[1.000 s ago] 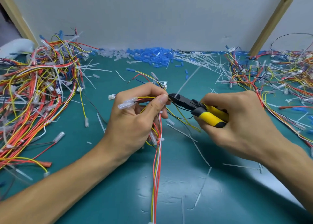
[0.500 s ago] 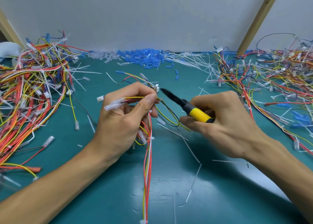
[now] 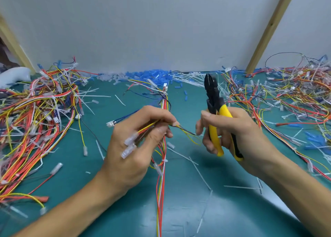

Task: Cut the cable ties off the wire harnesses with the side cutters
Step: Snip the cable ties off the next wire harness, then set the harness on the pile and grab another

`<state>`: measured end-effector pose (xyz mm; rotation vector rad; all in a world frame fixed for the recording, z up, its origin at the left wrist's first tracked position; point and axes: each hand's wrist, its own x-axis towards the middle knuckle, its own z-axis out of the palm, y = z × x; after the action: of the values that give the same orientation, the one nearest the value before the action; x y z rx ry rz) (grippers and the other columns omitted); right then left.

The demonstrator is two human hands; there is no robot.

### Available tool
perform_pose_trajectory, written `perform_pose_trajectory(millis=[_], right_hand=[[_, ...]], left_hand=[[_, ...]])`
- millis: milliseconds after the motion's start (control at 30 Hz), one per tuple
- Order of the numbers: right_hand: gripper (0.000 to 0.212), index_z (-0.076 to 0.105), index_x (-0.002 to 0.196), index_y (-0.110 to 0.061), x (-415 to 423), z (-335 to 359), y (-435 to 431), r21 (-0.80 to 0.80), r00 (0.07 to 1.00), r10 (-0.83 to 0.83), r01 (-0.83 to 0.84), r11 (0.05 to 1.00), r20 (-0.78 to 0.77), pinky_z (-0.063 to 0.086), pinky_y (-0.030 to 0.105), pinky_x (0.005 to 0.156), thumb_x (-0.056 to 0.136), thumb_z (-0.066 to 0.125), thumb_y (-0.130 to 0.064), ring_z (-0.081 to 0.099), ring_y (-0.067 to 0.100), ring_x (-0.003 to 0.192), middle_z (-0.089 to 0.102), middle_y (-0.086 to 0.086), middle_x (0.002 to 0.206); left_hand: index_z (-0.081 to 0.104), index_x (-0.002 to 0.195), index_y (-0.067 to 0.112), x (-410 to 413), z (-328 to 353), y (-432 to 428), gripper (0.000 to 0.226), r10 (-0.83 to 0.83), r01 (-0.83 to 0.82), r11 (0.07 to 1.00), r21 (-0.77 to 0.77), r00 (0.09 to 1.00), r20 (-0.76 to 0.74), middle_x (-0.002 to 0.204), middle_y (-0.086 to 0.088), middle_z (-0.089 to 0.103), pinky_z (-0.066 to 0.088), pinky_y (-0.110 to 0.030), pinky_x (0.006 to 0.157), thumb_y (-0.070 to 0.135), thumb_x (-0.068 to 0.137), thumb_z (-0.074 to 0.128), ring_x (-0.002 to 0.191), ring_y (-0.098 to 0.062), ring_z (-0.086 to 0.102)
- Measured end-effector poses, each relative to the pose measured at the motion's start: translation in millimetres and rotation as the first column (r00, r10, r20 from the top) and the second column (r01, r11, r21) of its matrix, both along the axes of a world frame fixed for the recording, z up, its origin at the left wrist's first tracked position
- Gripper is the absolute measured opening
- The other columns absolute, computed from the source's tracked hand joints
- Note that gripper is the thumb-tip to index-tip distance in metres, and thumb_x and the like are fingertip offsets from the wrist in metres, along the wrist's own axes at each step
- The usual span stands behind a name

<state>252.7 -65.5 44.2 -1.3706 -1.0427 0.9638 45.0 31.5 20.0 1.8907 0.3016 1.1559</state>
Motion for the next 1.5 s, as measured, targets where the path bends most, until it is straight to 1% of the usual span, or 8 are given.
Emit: perform_pose_trajectory(millis=[100, 200, 367, 467, 600, 900, 1233, 1500], right_hand=[[0.038, 0.066, 0.075, -0.002, -5.8, -7.1, 1.1, -0.026, 0.999, 0.021, -0.022, 0.999, -0.035, 0.036, 0.033, 0.049, 0.085, 0.073, -0.038, 0.047, 0.027, 0.048, 0.049, 0.020, 0.061], [0.037, 0.065, 0.079, 0.004, -11.4, -12.3, 0.9, 0.006, 0.981, 0.106, -0.107, 0.994, -0.164, 0.029, 0.037, 0.053, 0.088, 0.071, -0.032, 0.042, 0.025, 0.050, 0.051, 0.019, 0.060], [0.018, 0.072, 0.095, -0.006, -13.4, -6.3, -0.4, 0.128, 0.901, 0.128, -0.082, 0.988, -0.414, 0.034, 0.030, 0.050, 0.077, 0.070, -0.010, 0.042, 0.021, 0.048, 0.045, 0.020, 0.080], [0.012, 0.070, 0.089, -0.008, -9.8, -3.7, -1.6, 0.164, 0.947, 0.103, -0.055, 0.985, -0.303, 0.034, 0.032, 0.051, 0.077, 0.070, -0.009, 0.042, 0.023, 0.052, 0.044, 0.021, 0.077], [0.018, 0.070, 0.093, -0.007, -5.9, 0.1, -3.0, 0.192, 0.959, 0.119, -0.070, 0.979, -0.256, 0.034, 0.033, 0.055, 0.079, 0.076, -0.017, 0.042, 0.024, 0.057, 0.048, 0.028, 0.093], [0.017, 0.075, 0.082, -0.009, 19.1, 0.0, 2.0, 0.264, 0.967, -0.180, 0.224, 0.938, -0.179, 0.034, 0.034, 0.052, 0.088, 0.072, -0.025, 0.044, 0.025, 0.052, 0.054, 0.024, 0.072], [0.024, 0.069, 0.093, 0.010, 38.3, -6.8, 9.7, 0.310, 0.879, -0.466, 0.471, 0.826, -0.096, 0.042, 0.027, 0.046, 0.099, 0.071, -0.013, 0.051, 0.023, 0.050, 0.063, 0.006, 0.058], [0.022, 0.064, 0.096, 0.012, 40.1, -6.3, 11.6, 0.381, 0.827, -0.559, 0.536, 0.753, -0.057, 0.045, 0.028, 0.048, 0.098, 0.073, -0.008, 0.052, 0.018, 0.054, 0.076, 0.007, 0.076]], left_hand=[[0.068, 0.114, 0.014, -3.0, 1.9, 4.8, 0.022, -0.197, 0.238, 0.963, 0.129, 0.942, -0.273, 0.099, -0.001, 0.072, 0.056, -0.037, 0.075, 0.003, 0.098, 0.058, 0.087, -0.022, 0.073], [0.054, 0.125, 0.017, 13.0, 3.2, 1.7, 0.040, -0.285, 0.329, 0.944, 0.032, 0.859, -0.425, 0.103, 0.011, 0.073, 0.053, -0.016, 0.072, -0.013, 0.098, 0.054, 0.080, -0.001, 0.071], [0.046, 0.124, -0.022, 31.0, 17.2, -7.7, 0.045, -0.411, 0.448, 0.893, 0.042, 0.849, -0.333, 0.105, -0.031, 0.061, 0.046, 0.002, 0.068, -0.004, 0.084, 0.058, 0.078, 0.025, 0.061], [0.063, 0.097, -0.002, 24.9, -9.4, 4.3, 0.008, -0.318, 0.356, 0.934, 0.016, 0.855, -0.410, 0.081, -0.023, 0.063, 0.057, -0.015, 0.071, -0.007, 0.091, 0.061, 0.055, 0.003, 0.067], [0.039, 0.144, 0.044, 9.6, -24.2, -8.9, 0.069, -0.058, 0.124, 0.978, 0.168, 0.933, -0.354, 0.110, 0.011, 0.064, 0.059, -0.030, 0.060, 0.013, 0.092, 0.073, 0.062, -0.015, 0.066], [0.024, 0.143, 0.054, 9.3, -15.6, -12.9, 0.112, -0.172, 0.110, 0.931, -0.349, 0.973, -0.153, 0.121, -0.002, 0.068, 0.061, -0.033, 0.076, 0.004, 0.068, 0.090, 0.071, -0.028, 0.072], [0.035, 0.143, 0.026, 0.7, 2.4, -0.8, 0.092, -0.723, 0.359, 0.552, -0.752, 0.656, -0.217, 0.095, -0.030, 0.073, 0.049, -0.025, 0.044, 0.016, 0.073, 0.094, 0.050, -0.024, 0.067], [0.064, 0.132, 0.014, -5.6, 14.2, -3.7, 0.052, -0.859, 0.424, 0.483, -0.766, 0.399, -0.320, 0.085, -0.017, 0.068, 0.041, -0.016, 0.044, 0.029, 0.086, 0.084, 0.049, -0.006, 0.055]])
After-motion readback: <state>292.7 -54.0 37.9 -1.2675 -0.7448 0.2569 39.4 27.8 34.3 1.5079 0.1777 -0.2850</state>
